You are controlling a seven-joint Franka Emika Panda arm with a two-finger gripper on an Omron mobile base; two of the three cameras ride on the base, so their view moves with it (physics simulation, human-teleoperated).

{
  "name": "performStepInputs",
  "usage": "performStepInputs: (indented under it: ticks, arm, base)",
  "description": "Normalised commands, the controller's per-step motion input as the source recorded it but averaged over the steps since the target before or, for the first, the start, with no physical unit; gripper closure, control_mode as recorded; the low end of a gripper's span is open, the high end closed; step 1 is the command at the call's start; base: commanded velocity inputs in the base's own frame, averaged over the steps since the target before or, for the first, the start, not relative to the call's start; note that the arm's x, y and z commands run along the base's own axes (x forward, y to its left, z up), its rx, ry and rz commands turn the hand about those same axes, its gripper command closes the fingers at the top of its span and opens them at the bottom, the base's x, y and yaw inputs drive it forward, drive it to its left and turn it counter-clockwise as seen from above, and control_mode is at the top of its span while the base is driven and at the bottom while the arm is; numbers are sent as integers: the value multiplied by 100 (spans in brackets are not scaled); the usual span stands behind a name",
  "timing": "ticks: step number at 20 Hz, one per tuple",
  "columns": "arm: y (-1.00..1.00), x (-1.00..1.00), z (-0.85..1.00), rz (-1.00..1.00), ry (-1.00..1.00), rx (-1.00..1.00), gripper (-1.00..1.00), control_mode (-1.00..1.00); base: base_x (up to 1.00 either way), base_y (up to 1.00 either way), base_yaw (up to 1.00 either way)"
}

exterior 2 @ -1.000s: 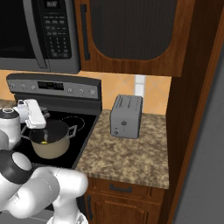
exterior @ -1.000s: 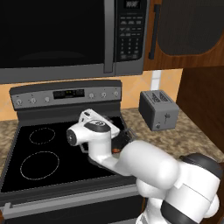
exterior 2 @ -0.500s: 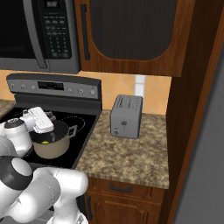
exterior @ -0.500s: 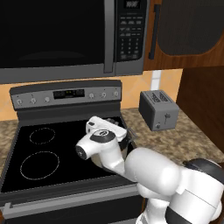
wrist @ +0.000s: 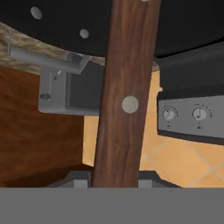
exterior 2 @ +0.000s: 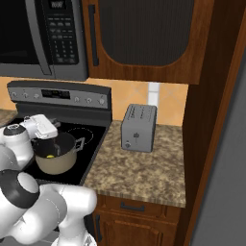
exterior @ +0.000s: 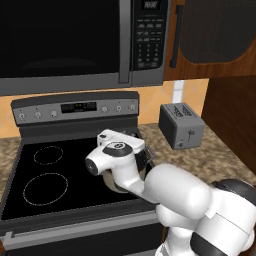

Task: Put the lemon and bell pepper in the pot. Retrieve the spatula and lightly stir the vegetables in the pot.

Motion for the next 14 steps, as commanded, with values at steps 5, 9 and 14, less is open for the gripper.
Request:
performStepInputs:
  ticks: [5, 9, 14]
  arm:
    - [0, -20, 0, 10, 13, 0, 100, -100]
    - [0, -5, -13, 15, 0, -2, 100, -100]
    - [0, 37, -48, 20, -7, -1, 100, -100]
  base:
    - [0, 0, 0]
    - [0, 0, 0]
    - [0, 0, 0]
